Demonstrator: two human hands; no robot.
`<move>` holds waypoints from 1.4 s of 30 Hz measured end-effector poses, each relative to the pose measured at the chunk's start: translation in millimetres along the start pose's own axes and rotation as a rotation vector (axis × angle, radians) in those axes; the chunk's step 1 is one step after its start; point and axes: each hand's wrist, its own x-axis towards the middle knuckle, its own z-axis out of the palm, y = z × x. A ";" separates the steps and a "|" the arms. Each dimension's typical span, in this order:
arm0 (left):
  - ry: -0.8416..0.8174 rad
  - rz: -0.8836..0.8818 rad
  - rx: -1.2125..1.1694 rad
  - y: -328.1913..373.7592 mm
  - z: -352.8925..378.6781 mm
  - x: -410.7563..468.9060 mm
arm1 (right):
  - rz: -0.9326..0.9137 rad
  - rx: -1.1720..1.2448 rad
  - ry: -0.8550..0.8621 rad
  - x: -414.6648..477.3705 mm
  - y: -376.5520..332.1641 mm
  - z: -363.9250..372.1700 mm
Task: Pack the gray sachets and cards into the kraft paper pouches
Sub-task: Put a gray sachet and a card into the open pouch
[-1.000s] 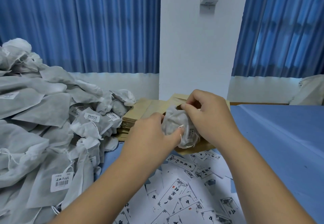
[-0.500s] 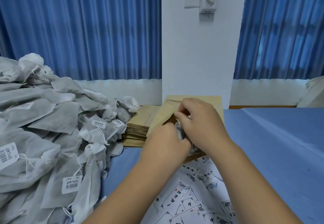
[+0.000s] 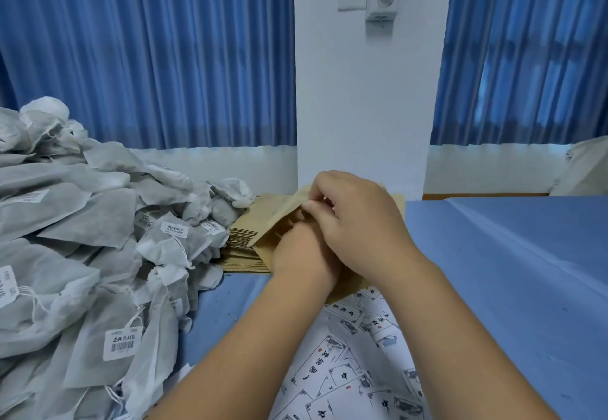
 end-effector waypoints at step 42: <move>0.432 0.535 -0.145 -85.8 -52.9 -46.4 | 0.214 -0.083 -0.067 -4.7 29.6 28.7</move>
